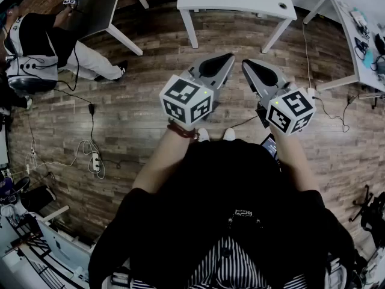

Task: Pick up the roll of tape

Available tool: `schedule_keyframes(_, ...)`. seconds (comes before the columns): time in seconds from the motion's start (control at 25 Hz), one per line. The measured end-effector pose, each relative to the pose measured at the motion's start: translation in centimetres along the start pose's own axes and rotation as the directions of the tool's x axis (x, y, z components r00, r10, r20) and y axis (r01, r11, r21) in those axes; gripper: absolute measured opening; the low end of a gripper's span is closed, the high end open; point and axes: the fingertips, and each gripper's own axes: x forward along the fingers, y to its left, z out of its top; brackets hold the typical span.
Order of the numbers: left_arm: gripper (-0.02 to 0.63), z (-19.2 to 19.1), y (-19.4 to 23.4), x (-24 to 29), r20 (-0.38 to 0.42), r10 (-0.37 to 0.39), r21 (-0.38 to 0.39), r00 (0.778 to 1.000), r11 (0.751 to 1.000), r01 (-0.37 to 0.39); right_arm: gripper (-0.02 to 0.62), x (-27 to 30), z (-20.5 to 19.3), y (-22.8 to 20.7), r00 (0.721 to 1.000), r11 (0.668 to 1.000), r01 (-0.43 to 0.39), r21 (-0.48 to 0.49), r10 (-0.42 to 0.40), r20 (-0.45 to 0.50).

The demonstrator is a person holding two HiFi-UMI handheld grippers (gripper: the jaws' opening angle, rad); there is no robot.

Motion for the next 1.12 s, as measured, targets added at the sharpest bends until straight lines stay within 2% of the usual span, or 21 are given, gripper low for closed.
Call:
schedule_keyframes(0.28, 0.003, -0.5, -0.8, 0.2, -0.022, 0.008, 0.023, 1.0, 1.0, -0.008, 0.002, -0.4, 0.7, 0.0, 0.999, 1.0, -0.007, 0.016, 0.007, 0.034)
schedule_keyframes(0.64, 0.003, -0.9, -2.3, 1.9, -0.037, 0.006, 0.029, 0.999, 1.0, -0.005, 0.003, -1.0, 0.0, -0.7, 0.999, 0.999, -0.044, 0.015, 0.044, 0.021)
schedule_keyframes(0.76, 0.003, -0.8, -2.6, 2.6, -0.036, 0.02, 0.049, 0.999, 0.999, -0.018, 0.003, -1.2, -0.1, -1.7, 0.999, 0.999, -0.049, 0.013, 0.048, 0.018)
schedule_keyframes(1.12, 0.003, -2.1, -3.8, 4.4, -0.035, 0.052, 0.045, 0.998, 0.998, -0.05, 0.003, -2.9, -1.1, -3.2, 0.995, 0.994, -0.103, 0.022, 0.103, 0.014)
